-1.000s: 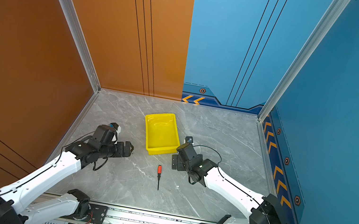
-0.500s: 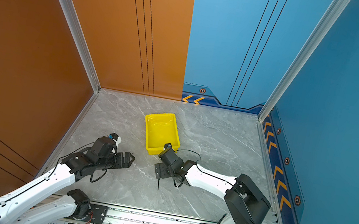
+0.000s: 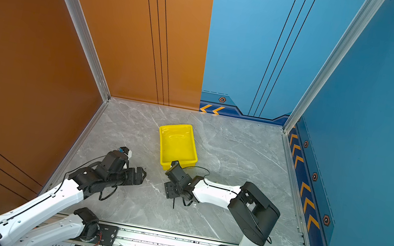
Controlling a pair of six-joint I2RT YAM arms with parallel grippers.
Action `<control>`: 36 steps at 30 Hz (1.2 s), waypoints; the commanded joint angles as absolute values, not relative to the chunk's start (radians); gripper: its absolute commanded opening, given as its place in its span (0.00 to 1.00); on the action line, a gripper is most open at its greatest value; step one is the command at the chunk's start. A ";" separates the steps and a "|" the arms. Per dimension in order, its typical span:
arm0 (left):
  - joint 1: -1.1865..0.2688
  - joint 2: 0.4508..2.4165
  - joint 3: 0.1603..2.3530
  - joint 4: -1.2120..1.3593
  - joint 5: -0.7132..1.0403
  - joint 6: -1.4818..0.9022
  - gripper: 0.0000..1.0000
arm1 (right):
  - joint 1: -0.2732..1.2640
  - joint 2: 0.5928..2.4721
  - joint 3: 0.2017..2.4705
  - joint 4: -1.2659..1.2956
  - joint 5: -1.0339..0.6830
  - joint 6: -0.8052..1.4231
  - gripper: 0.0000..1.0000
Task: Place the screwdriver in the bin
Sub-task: 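Lower the right gripper over the red screwdriver handle while the left arm moves forward, then close the right gripper on the red screwdriver handle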
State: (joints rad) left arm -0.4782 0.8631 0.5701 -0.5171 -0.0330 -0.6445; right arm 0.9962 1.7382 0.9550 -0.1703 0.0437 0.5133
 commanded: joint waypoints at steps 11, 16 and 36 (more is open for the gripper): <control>-0.475 0.853 0.565 -0.548 -0.066 -0.610 0.98 | 0.996 1.795 1.002 -0.172 0.059 0.509 0.51; -0.474 0.850 0.558 -0.540 -0.069 -0.624 0.98 | 0.991 1.817 1.011 -0.181 0.056 0.509 0.45; -0.460 0.895 0.576 -0.508 -0.056 -0.553 0.98 | 0.999 1.815 1.033 -0.254 0.102 0.490 0.17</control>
